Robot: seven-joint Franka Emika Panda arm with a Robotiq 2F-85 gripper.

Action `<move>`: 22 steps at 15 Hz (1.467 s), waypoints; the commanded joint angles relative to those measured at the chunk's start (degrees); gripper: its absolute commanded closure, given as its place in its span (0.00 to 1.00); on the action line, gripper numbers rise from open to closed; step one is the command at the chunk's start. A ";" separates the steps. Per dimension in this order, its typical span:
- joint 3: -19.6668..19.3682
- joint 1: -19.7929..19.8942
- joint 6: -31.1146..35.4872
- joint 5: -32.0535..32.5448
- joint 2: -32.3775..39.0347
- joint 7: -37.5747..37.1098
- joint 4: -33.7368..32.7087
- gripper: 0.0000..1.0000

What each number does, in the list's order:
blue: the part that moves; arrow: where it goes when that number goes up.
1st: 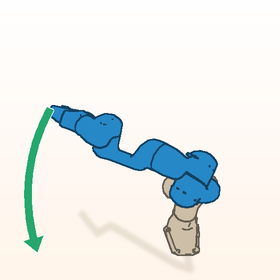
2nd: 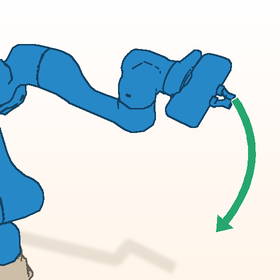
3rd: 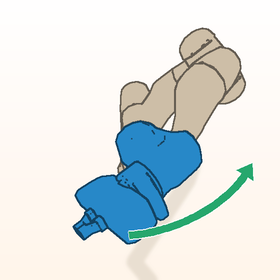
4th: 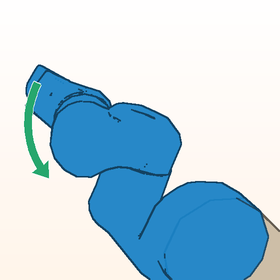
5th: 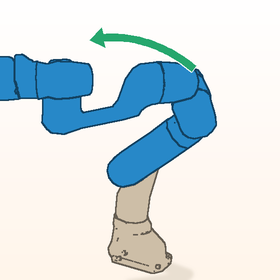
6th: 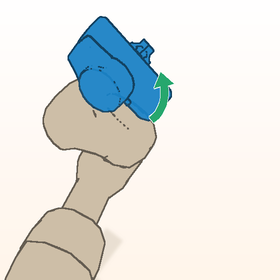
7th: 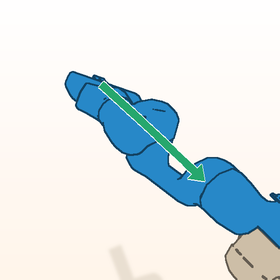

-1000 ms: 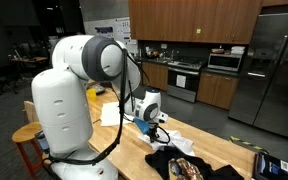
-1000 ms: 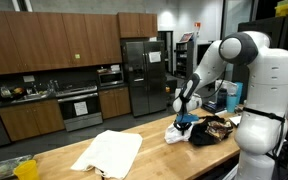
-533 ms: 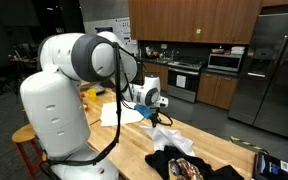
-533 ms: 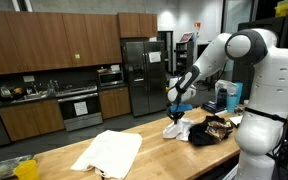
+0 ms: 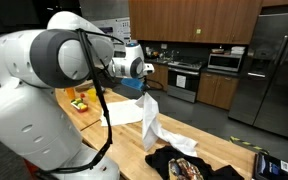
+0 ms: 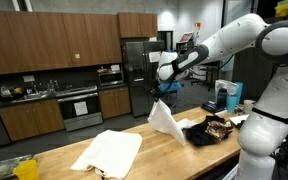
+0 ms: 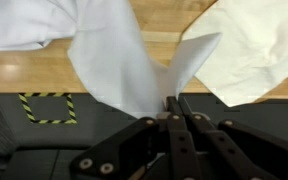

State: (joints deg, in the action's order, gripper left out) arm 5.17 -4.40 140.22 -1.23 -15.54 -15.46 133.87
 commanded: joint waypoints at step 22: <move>18.84 -20.37 4.69 -12.35 16.86 10.90 -28.97 1.00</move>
State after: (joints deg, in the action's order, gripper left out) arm 21.43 -22.65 144.26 -12.88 -7.18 -5.50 115.68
